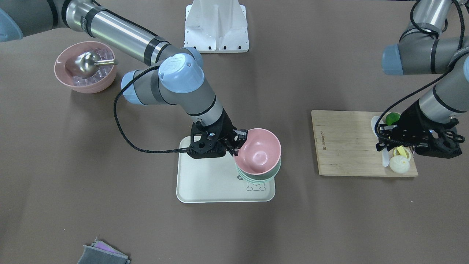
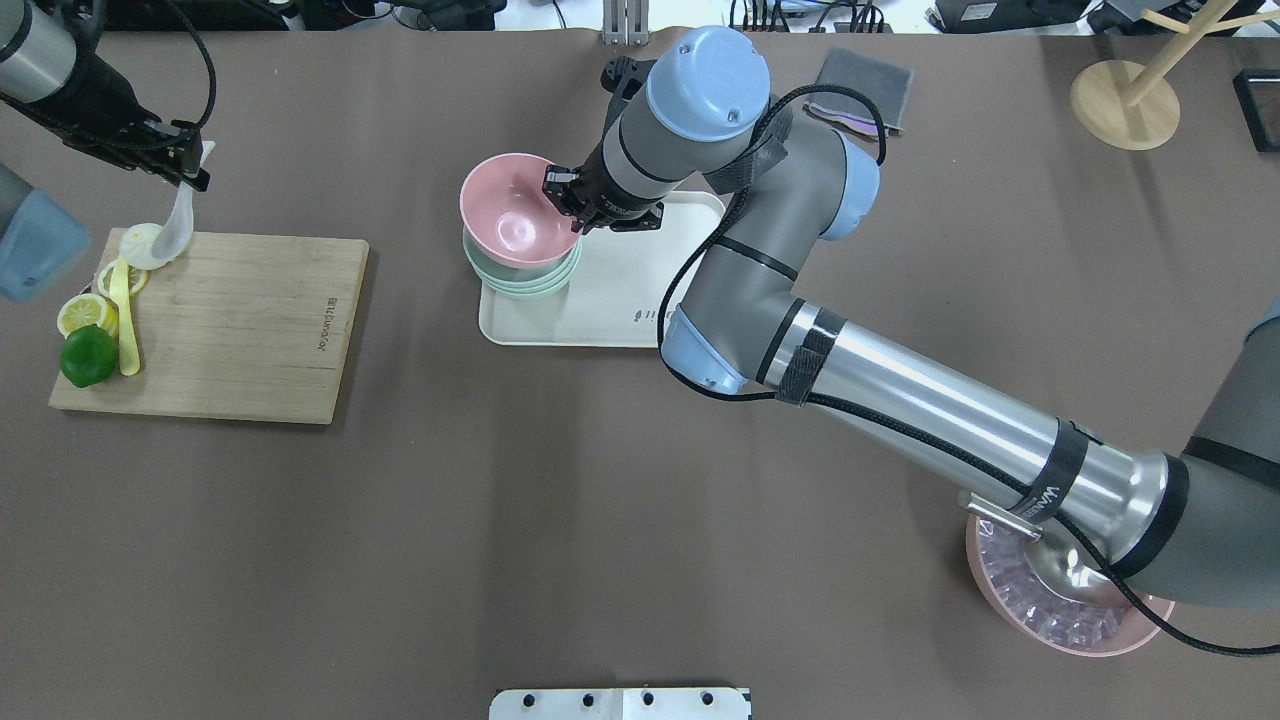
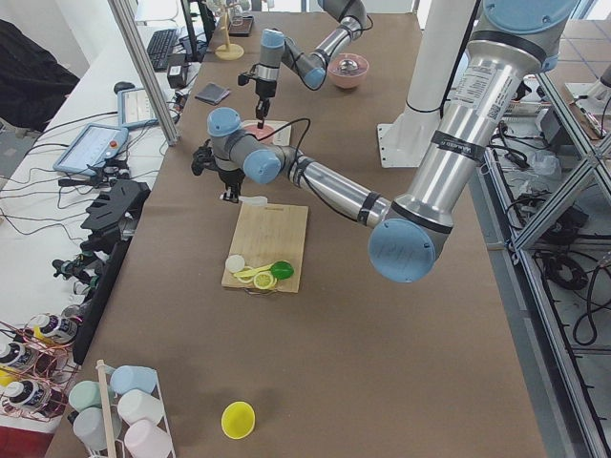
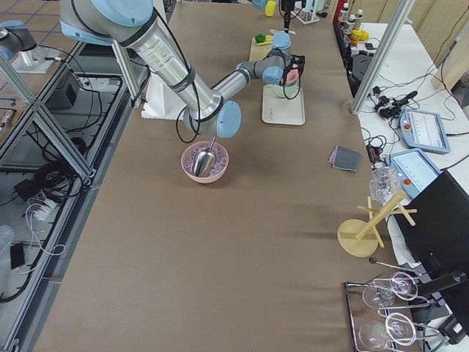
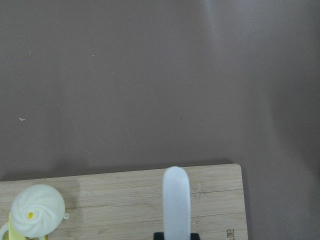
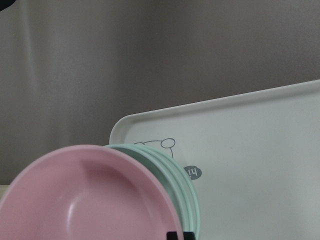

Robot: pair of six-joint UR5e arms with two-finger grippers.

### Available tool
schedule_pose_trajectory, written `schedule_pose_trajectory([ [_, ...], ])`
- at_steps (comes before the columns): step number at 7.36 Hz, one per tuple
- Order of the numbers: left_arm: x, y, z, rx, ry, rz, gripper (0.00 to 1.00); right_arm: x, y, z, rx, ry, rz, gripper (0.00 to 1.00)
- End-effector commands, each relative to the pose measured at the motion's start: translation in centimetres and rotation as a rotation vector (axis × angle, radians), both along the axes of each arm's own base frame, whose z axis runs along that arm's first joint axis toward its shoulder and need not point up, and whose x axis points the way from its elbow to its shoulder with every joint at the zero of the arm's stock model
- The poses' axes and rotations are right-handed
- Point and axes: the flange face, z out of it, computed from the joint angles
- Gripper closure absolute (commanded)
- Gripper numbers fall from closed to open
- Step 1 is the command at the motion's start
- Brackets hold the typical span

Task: Stack pink bowl on green and place spoon
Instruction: 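Carry the pink bowl with the right gripper onto the green bowls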

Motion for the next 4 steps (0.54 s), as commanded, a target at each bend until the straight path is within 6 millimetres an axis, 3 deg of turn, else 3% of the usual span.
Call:
schedule_pose_trajectory([
  [1, 0.07, -0.15, 0.36, -0.004, -0.002, 0.0, 1.0, -0.12, -0.11, 0.13, 0.001, 0.006, 0.005, 1.0],
  [4, 0.11, -0.24, 0.62, -0.005, -0.004, 0.002, 1.0, -0.6, 0.31, -0.35, 0.008, 0.004, 0.006, 1.0],
])
